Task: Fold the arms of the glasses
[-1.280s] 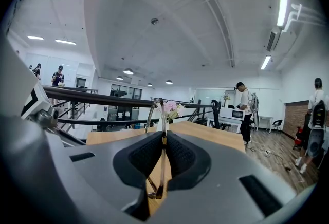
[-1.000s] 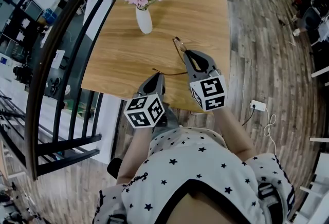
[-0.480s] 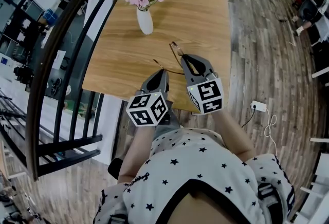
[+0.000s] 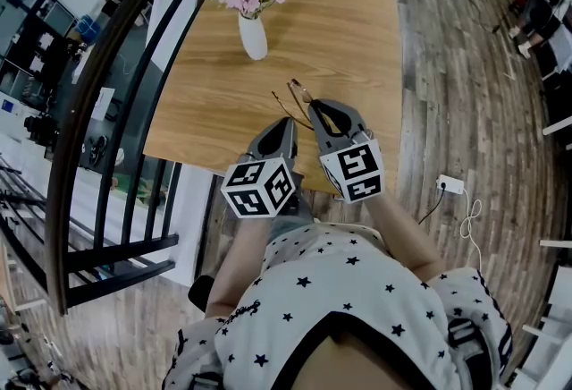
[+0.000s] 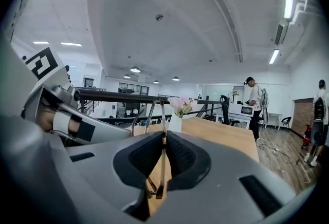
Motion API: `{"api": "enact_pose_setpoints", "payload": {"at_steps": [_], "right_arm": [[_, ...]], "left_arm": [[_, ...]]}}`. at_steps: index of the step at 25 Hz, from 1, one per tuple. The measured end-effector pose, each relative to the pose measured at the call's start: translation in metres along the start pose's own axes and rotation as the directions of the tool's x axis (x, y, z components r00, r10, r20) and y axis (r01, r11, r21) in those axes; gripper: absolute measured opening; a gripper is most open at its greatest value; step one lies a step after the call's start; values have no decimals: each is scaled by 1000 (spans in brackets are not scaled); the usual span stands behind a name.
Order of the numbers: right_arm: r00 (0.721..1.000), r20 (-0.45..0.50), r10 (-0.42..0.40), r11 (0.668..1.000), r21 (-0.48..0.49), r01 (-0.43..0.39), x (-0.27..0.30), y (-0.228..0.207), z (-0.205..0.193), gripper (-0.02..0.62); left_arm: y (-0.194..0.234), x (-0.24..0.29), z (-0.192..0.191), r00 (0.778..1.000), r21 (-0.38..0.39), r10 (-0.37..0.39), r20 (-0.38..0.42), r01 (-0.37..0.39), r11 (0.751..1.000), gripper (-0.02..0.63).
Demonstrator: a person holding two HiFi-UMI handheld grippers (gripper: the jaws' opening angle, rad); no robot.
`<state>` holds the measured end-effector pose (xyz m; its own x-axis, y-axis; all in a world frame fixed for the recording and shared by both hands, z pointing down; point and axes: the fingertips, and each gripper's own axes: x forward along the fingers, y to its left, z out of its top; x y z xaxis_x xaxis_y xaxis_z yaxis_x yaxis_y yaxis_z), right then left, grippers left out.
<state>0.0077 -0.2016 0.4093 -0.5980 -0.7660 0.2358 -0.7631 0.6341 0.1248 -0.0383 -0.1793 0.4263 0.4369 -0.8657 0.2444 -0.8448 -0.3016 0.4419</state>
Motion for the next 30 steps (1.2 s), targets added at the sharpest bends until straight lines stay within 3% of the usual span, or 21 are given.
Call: {"api": "enact_pose_setpoints", "payload": {"at_steps": [30], "right_arm": [[999,-45,30,999,-25,-31,11,10,-12,32]], "left_arm": [[4,9,-4,999,-10,-4,-35,3,1000,8]]}}
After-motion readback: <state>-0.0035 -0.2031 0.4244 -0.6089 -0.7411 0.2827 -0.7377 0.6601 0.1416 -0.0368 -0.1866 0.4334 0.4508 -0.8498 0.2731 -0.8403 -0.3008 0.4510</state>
